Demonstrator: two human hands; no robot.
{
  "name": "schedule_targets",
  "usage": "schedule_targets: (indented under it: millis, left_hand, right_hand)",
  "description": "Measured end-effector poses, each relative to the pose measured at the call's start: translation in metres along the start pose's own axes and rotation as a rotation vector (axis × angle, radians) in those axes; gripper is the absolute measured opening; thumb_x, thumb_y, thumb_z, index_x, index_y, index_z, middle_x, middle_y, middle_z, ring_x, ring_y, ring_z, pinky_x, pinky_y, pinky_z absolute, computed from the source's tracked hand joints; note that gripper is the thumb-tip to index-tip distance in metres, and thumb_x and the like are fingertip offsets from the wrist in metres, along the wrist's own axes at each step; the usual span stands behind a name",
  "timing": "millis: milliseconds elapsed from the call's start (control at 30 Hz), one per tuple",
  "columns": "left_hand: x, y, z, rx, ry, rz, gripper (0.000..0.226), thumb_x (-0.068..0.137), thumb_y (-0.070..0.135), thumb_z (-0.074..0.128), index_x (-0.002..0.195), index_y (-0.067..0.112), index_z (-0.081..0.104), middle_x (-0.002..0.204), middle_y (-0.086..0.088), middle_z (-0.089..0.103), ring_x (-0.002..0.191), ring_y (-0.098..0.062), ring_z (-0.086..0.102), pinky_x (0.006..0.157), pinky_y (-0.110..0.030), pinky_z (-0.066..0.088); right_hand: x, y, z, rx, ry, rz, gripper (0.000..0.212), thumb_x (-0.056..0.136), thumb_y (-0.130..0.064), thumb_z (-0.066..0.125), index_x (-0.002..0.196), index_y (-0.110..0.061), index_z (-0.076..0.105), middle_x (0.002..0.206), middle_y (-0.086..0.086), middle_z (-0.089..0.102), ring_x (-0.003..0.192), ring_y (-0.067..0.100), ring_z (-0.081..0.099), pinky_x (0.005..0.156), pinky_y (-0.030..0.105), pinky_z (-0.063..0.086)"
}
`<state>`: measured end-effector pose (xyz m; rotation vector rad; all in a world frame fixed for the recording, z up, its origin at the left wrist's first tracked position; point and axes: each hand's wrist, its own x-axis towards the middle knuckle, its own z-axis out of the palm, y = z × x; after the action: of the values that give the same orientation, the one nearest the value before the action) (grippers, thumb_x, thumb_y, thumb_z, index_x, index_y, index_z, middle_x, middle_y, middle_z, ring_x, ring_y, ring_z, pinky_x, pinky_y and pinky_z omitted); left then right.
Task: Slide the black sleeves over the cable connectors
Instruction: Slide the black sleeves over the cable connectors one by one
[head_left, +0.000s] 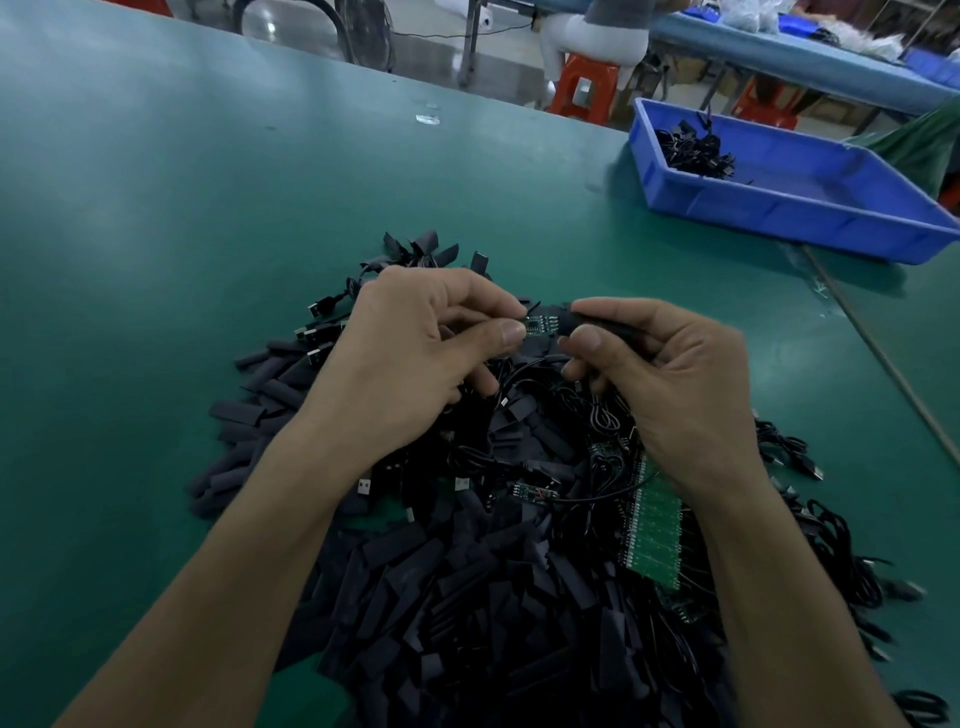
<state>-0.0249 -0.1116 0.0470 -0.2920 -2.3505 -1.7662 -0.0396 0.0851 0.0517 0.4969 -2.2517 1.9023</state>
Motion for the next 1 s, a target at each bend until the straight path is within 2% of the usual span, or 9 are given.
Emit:
schedule_targets:
  millis: [133,333,500,633,900,1000]
  left_hand:
    - [0.0001,-0.0015,-0.0002,-0.024,-0.013,0.001,0.014,0.091,0.017,0.073,0.089,0.031,0.072,0.078,0.012,0.075,0.054,-0.012,0.071,0.044,-0.015,0.046]
    - [0.0006,-0.002,0.0001,-0.012,-0.037,-0.006,0.013,0.092,0.017,0.073,0.088,0.029,0.072,0.077,0.012,0.076,0.053,-0.012,0.07,0.041,-0.015,0.044]
    - [-0.0001,-0.001,-0.0011,-0.028,-0.056,-0.004,0.013,0.093,0.016,0.071,0.089,0.028,0.072,0.077,0.011,0.076,0.052,-0.013,0.07,0.04,-0.017,0.044]
    - [0.0001,-0.001,-0.0012,-0.061,-0.035,-0.025,0.011,0.093,0.014,0.07,0.089,0.024,0.072,0.077,0.009,0.077,0.051,-0.014,0.07,0.04,-0.017,0.044]
    - [-0.0004,-0.0001,-0.005,-0.083,-0.127,-0.044,0.007,0.093,0.018,0.071,0.092,0.025,0.072,0.081,0.009,0.078,0.055,-0.012,0.071,0.041,-0.015,0.044]
    - [-0.0007,-0.0001,-0.006,-0.081,-0.163,-0.063,0.008,0.092,0.019,0.072,0.092,0.027,0.073,0.08,0.009,0.077,0.057,-0.013,0.072,0.042,-0.014,0.044]
  right_hand:
    - [0.0011,-0.0028,-0.0081,0.028,-0.117,0.013,0.021,0.075,-0.03,0.079,0.096,-0.027,0.076,0.078,0.004,0.077,0.064,0.012,0.071,0.059,0.017,0.052]
    - [0.0056,-0.0022,-0.0116,-0.049,-0.158,-0.005,0.018,0.075,-0.033,0.078,0.093,-0.031,0.076,0.078,-0.001,0.077,0.066,0.015,0.074,0.058,0.017,0.053]
    - [0.0054,-0.0011,-0.01,-0.103,-0.173,-0.026,0.02,0.075,-0.032,0.078,0.096,-0.033,0.074,0.078,-0.007,0.077,0.063,0.011,0.072,0.059,0.016,0.053]
    - [0.0047,-0.0044,-0.0089,-0.068,-0.193,-0.053,0.018,0.078,-0.031,0.077,0.095,-0.035,0.077,0.08,-0.004,0.077,0.063,0.011,0.071,0.059,0.016,0.053]
    - [0.0058,-0.002,-0.0117,-0.046,-0.154,-0.065,0.02,0.079,-0.024,0.076,0.098,-0.029,0.076,0.076,-0.001,0.077,0.061,0.011,0.07,0.057,0.017,0.052]
    - [0.0035,-0.0005,-0.0118,-0.013,-0.213,-0.034,0.02,0.079,-0.025,0.076,0.099,-0.03,0.078,0.079,-0.001,0.077,0.061,0.012,0.071,0.057,0.017,0.052]
